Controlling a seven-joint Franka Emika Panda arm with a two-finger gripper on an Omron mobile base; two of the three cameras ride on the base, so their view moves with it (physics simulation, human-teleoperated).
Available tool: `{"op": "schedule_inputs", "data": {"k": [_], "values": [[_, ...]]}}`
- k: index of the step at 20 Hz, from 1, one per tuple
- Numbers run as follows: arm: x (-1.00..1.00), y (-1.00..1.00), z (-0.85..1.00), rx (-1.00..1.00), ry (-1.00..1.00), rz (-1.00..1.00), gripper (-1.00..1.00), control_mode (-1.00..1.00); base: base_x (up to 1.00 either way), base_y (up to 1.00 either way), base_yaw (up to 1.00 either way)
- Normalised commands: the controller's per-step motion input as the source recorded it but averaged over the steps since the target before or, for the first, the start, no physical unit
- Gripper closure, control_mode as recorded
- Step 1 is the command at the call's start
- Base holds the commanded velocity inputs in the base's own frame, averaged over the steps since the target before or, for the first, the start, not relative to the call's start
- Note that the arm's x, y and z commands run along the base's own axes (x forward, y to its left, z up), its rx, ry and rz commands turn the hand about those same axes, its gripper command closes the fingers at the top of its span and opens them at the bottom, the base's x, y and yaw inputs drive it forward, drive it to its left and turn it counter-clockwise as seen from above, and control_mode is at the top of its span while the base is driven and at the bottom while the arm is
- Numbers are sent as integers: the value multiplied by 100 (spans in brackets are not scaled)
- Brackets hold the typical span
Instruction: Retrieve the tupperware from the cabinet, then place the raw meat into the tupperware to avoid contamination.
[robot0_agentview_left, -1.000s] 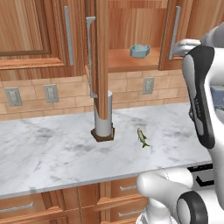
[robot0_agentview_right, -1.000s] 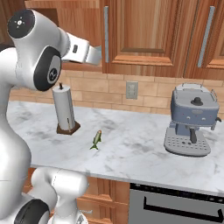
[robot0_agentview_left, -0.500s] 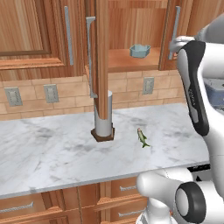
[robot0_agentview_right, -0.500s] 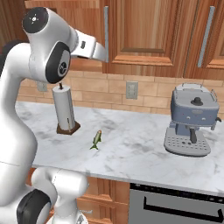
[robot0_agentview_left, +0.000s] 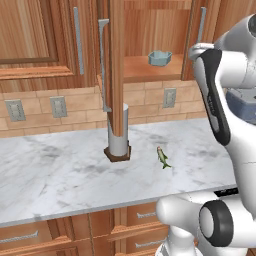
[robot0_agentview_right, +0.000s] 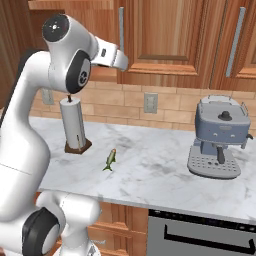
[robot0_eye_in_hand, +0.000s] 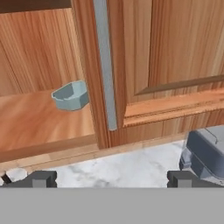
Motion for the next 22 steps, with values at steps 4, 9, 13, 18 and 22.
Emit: {"op": "schedule_inputs", "data": {"k": [4, 9, 13, 18, 22], "values": [[38, -7, -7, 0, -1, 0, -100, -100, 0, 0, 0], [38, 0, -3, 0, 0, 0, -100, -100, 0, 0, 0], [37, 0, -3, 0, 0, 0, -100, -100, 0, 0, 0], [41, -11, -5, 0, 0, 0, -100, -100, 0, 0, 0], [40, -16, -7, 0, 0, 0, -100, -100, 0, 0, 0]]}}
